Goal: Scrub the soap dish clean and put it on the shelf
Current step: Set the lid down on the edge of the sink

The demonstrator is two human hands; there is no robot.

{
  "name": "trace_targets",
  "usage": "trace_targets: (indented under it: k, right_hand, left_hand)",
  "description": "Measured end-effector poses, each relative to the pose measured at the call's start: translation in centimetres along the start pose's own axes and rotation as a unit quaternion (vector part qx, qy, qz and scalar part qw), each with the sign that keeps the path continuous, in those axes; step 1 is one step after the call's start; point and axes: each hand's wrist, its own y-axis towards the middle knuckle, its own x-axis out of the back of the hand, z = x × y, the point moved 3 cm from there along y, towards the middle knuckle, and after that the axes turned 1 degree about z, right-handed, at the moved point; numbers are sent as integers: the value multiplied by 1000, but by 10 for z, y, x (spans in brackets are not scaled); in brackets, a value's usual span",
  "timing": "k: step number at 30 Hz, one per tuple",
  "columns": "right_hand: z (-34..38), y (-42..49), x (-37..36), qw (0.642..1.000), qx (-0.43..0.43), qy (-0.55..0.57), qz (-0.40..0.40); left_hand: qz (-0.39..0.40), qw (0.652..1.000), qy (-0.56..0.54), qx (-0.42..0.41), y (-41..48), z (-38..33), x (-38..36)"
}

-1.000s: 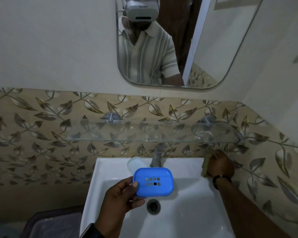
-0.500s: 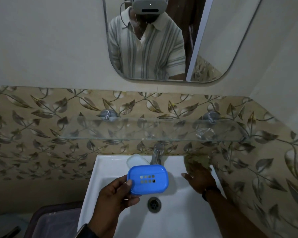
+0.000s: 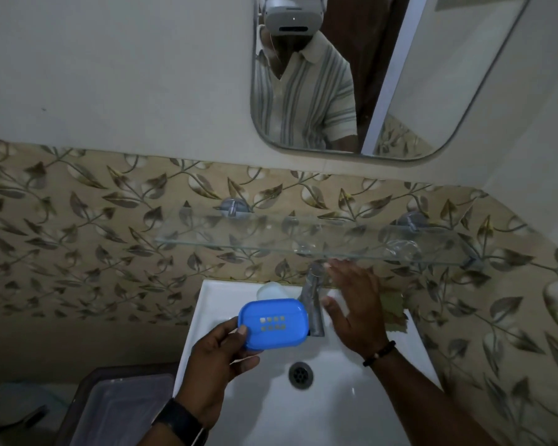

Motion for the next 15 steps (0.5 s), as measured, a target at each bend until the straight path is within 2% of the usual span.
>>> trace_targets:
  k: [4,8,15]
  right_hand:
    - [62,18,-20,986,160,6,54]
    - [100,12,-53,963,253,-27,85]
    - [113,3,-106,948,279,-67,136]
  left_hand:
    - [-19,1000,-11,-13,3,-14,18]
    - [-44,998,-35,-23,8,-25,35]
    - [-76,995,-58,-1,15,-26,61]
